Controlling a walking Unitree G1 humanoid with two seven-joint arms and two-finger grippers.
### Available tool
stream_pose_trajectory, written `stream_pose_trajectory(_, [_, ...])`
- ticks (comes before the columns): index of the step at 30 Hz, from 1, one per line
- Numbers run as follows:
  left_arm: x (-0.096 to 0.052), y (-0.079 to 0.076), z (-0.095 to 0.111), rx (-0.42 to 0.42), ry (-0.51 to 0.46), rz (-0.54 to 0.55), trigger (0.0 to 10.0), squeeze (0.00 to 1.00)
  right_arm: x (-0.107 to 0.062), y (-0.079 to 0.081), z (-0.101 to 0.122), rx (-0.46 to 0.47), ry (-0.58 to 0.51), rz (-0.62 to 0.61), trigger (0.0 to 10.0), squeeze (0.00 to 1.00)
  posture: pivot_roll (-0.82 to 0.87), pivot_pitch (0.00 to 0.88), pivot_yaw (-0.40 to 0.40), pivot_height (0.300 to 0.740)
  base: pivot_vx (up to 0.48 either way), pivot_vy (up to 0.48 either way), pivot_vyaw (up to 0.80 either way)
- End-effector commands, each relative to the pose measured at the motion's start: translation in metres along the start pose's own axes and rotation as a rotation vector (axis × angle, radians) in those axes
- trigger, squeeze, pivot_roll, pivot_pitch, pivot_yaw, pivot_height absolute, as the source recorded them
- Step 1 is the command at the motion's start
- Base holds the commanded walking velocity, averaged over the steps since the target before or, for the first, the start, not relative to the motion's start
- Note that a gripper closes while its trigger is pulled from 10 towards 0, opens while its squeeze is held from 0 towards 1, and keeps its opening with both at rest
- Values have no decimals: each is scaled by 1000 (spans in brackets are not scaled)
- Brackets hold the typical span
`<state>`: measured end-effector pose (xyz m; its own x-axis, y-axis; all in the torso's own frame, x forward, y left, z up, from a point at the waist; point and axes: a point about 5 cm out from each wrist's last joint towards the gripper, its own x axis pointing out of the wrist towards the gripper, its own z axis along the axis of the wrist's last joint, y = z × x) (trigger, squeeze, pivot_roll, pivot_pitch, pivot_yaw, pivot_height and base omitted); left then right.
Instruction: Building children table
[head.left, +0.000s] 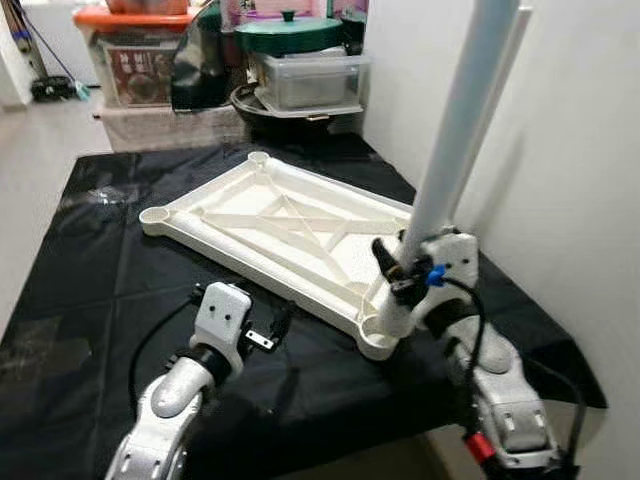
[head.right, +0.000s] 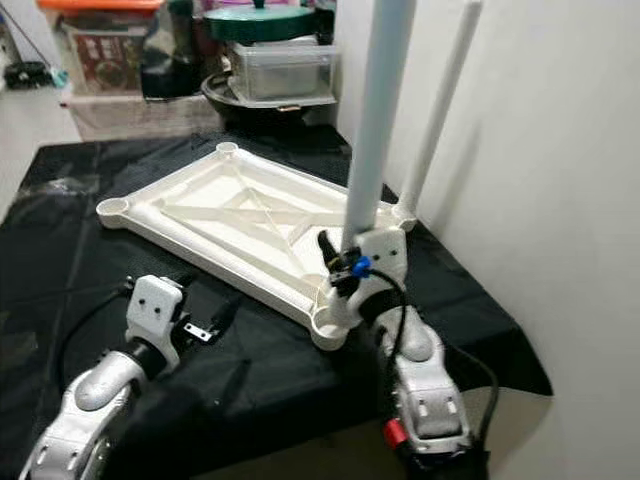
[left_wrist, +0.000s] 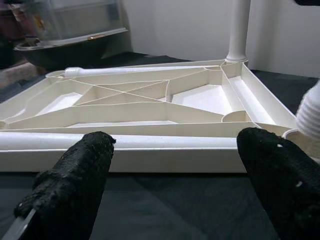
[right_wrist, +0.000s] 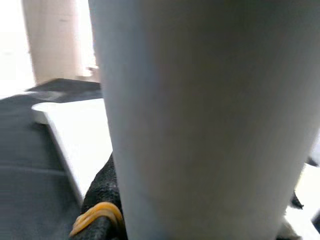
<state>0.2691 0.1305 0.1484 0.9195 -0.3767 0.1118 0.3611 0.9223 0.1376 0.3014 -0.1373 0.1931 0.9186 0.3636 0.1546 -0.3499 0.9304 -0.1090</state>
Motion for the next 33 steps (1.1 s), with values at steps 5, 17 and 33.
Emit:
stream_pose_trajectory(5, [-1, 1, -4, 11, 14, 6, 10000, 0, 5, -8, -2, 3, -2, 30, 10000, 0, 64, 0, -68, 740, 0, 0, 0])
stream_pose_trajectory(17, [-2, 2, -3, 16, 14, 10, 10000, 0, 13, -11, -18, 16, 38, 70, 10000, 0, 82, 0, -77, 740, 0, 0, 0])
stream_pose_trajectory(33, [-6, 2, -4, 22, 21, 10, 10000, 0, 26, -23, -13, 34, -21, 2, 10000, 0, 94, 0, -76, 740, 0, 0, 0])
